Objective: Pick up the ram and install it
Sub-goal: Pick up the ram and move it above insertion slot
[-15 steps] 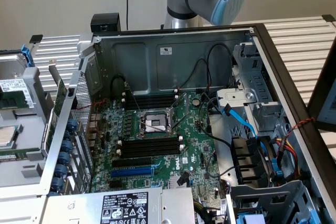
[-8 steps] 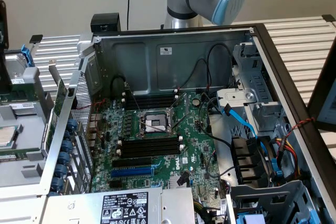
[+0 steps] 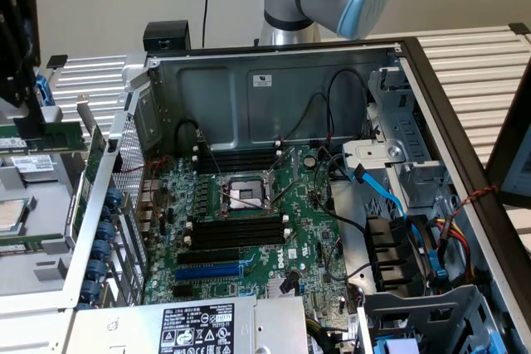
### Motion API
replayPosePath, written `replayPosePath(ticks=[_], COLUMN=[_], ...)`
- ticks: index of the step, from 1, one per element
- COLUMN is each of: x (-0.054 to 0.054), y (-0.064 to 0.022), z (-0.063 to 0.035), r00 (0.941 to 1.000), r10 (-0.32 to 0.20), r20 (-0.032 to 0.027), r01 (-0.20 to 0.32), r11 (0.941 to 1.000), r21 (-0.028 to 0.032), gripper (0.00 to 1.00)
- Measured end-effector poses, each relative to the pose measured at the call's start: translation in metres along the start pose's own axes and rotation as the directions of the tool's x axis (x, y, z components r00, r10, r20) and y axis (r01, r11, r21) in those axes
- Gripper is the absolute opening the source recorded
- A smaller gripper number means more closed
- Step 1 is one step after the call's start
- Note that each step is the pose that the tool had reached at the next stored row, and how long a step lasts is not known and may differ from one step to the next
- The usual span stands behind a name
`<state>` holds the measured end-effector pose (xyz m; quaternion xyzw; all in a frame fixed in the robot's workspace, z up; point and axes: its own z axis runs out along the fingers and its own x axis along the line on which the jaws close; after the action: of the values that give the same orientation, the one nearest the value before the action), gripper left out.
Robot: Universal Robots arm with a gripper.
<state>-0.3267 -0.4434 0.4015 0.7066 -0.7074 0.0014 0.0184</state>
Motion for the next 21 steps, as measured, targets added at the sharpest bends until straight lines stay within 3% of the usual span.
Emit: replayPosePath(ticks=[21], x=[0.000], y=[-0.0941], z=[-0.0030], r00=[1.0000], r10=[-0.002], r20=[-0.0009], r01=[0.002], r11=[1.0000], r21=[-0.0011], gripper=[0.12])
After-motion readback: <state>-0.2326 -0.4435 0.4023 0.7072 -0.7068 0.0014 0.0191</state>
